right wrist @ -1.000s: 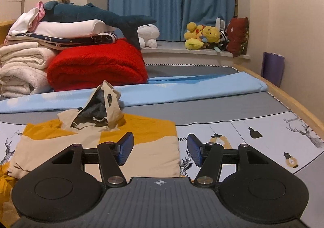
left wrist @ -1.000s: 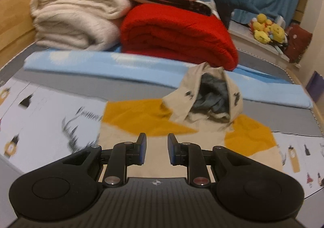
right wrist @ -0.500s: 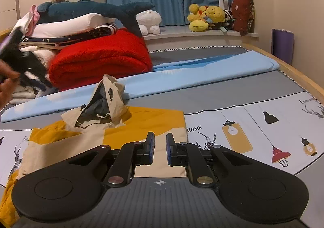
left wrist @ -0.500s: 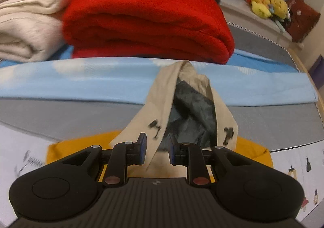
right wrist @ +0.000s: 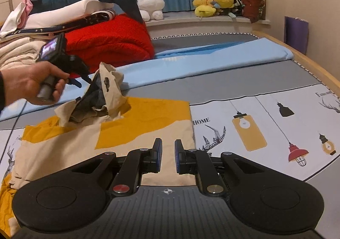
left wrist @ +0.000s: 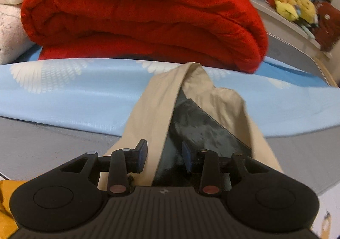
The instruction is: Fold large clothes
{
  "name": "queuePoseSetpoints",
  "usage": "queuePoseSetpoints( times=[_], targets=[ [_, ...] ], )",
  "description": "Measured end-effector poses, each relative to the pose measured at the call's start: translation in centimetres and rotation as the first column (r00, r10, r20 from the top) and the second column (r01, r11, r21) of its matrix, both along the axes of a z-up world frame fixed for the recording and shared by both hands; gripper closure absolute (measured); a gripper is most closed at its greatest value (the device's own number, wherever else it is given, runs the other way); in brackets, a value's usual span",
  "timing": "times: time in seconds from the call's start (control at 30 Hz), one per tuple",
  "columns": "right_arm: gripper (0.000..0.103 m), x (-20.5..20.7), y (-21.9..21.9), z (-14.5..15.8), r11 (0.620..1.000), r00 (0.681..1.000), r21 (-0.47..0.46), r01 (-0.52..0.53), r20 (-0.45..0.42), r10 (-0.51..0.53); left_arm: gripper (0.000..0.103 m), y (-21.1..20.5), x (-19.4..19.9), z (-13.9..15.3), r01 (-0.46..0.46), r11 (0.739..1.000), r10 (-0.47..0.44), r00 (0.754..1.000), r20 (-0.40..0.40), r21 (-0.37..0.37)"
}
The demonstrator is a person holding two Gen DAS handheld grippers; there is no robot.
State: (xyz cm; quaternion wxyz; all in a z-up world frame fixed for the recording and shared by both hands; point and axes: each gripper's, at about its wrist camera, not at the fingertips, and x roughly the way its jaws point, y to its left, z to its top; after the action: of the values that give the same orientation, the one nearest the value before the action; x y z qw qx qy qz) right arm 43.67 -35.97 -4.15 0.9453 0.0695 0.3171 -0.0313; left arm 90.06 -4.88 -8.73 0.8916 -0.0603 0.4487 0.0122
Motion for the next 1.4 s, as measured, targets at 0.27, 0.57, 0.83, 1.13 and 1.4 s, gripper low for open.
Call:
queuePoseSetpoints(
  times=[0.27, 0.57, 0.83, 1.13, 1.4],
  targets=[
    [0.09, 0.4, -0.7, -0.6, 1.0, 1.0, 0.009, 0.018, -0.018, -0.017, 0.064, 0.0, 1.1, -1.5, -0.03, 0.996, 0.027, 0.999, 0.043, 0.082],
    [0.09, 0.3, -0.8, -0.4, 1.0, 1.0, 0.022, 0.008, -0.024, -0.007, 0.101, 1.2, -1.2, 2.2, 0.049, 0.988, -0.066, 0.991, 0.114, 0.149],
    [0.09, -0.5, -1.0, 0.8, 0.998, 1.0, 0.055, 0.012, 0.011, -0.013, 0.101, 1.5, -24.2, 7.6, 0.395, 0.834, -0.523, 0.787, 0.326, 0.385],
    [0.09, -1.7, -1.0, 1.9, 0.997, 0.999, 0.073, 0.018, 0.045, -0.022, 0.099, 9.0, -43.1, 0.3, 0.51, 0.812, -0.543, 0.839, 0.046, 0.283],
    [0.09, -1.4, -1.4, 1.8, 0.994, 0.999, 0.103, 0.032, 0.032, -0.036, 0.042, 8.5, -36.8, 5.2, 0.226, 0.972, -0.211, 0.958, 0.194, -0.06]
  ],
)
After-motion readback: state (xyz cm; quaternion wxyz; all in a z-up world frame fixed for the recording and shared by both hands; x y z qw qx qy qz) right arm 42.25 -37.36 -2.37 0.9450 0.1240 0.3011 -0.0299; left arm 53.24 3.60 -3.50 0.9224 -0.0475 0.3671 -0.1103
